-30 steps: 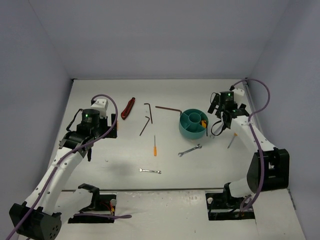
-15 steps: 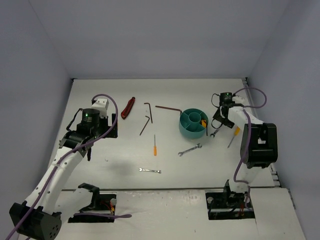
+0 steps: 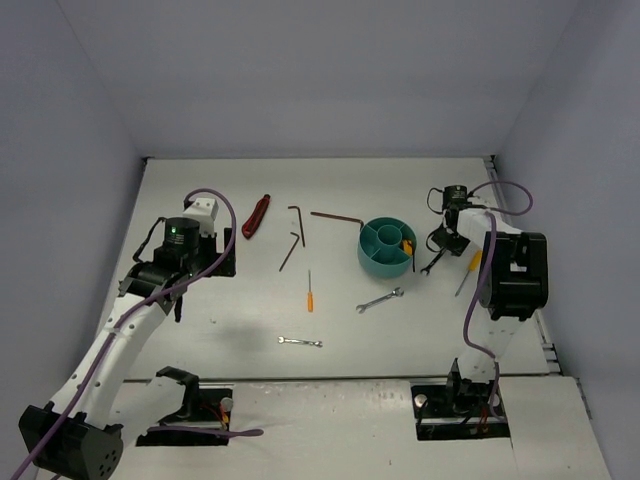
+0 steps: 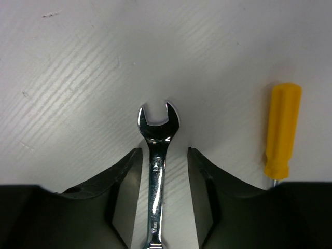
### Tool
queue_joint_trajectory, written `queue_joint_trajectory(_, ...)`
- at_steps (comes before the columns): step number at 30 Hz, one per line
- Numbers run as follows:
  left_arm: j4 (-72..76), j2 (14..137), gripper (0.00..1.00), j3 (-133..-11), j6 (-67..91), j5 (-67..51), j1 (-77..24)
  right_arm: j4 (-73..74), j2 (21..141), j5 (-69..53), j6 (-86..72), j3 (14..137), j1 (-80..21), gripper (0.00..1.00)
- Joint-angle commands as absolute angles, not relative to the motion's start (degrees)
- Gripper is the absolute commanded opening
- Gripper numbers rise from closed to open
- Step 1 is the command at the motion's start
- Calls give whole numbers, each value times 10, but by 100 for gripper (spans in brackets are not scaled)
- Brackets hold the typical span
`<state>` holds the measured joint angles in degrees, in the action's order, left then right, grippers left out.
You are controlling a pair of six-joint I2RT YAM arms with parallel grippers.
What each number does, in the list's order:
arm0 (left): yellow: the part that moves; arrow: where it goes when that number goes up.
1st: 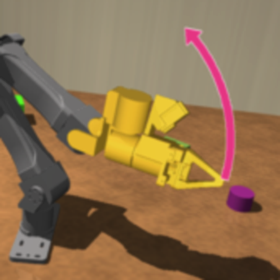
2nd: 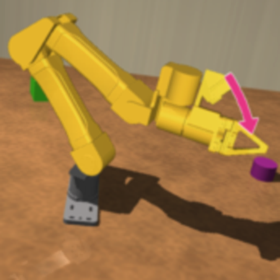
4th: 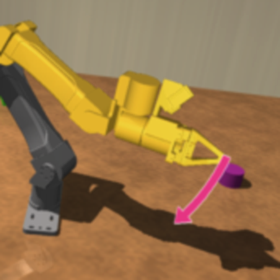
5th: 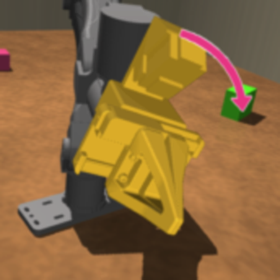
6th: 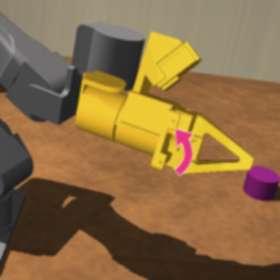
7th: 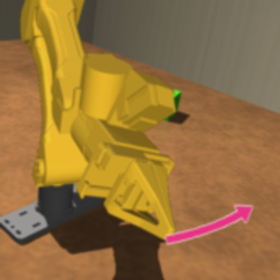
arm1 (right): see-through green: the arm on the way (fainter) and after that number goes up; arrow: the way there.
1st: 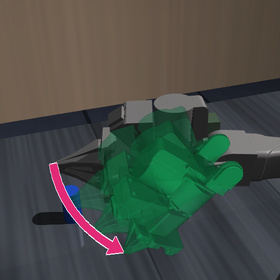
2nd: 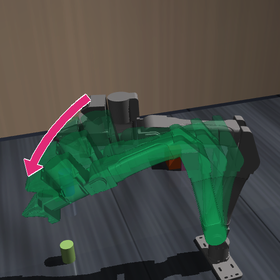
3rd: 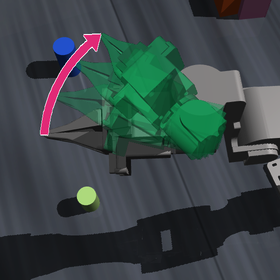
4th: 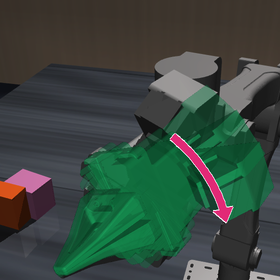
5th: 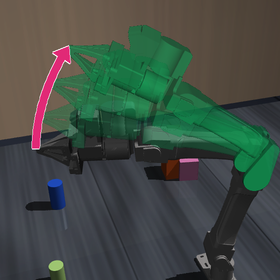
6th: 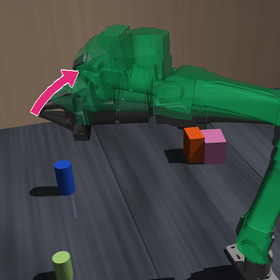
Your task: Sort the tools into containers
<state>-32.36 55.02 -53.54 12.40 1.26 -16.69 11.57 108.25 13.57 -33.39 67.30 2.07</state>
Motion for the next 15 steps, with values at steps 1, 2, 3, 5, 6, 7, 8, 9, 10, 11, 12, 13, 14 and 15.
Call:
queue_joint_trajectory(1,-307,549,87,-541,123,9,-162,133,1098,131,-344,678,20,31)
queue_joint_trajectory(2,-307,549,87,-541,123,9,-162,133,1098,130,-344,674,20,26)
queue_joint_trajectory(3,-307,549,87,-541,123,9,-162,133,1098,132,-345,671,20,25)
queue_joint_trajectory(5,-308,548,87,-541,123,8,-162,133,1096,131,-342,666,22,9)
queue_joint_trajectory(6,-308,548,87,-541,123,7,-162,133,1095,130,-338,665,23,3)
queue_joint_trajectory(7,-308,549,87,-541,124,7,-162,133,1092,129,-336,664,23,0)
queue_joint_trajectory(8,-308,549,87,-541,124,6,-162,132,1090,129,-334,664,23,0)
queue_joint_trajectory(9,-307,549,87,-541,124,6,-162,132,1086,128,-329,666,22,0)
queue_joint_trajectory(10,-307,549,87,-541,124,7,-162,131,1077,127,-321,669,21,0)
queue_joint_trajectory(11,-307,551,87,-541,125,7,-162,129,1065,128,-314,671,21,0)
queue_joint_trajectory(12,-307,551,87,-541,124,7,-162,125,1053,127,-307,674,20,0)
queue_joint_trajectory(13,-308,551,87,-541,124,7,-163,122,1043,125,-300,676,19,0)
queue_joint_trajectory(14,-308,552,87,-541,124,7,-163,115,1030,117,-289,676,18,0)
queue_joint_trajectory(15,-308,552,87,-541,124,7,-162,110,1018,112,-280,678,18,0)
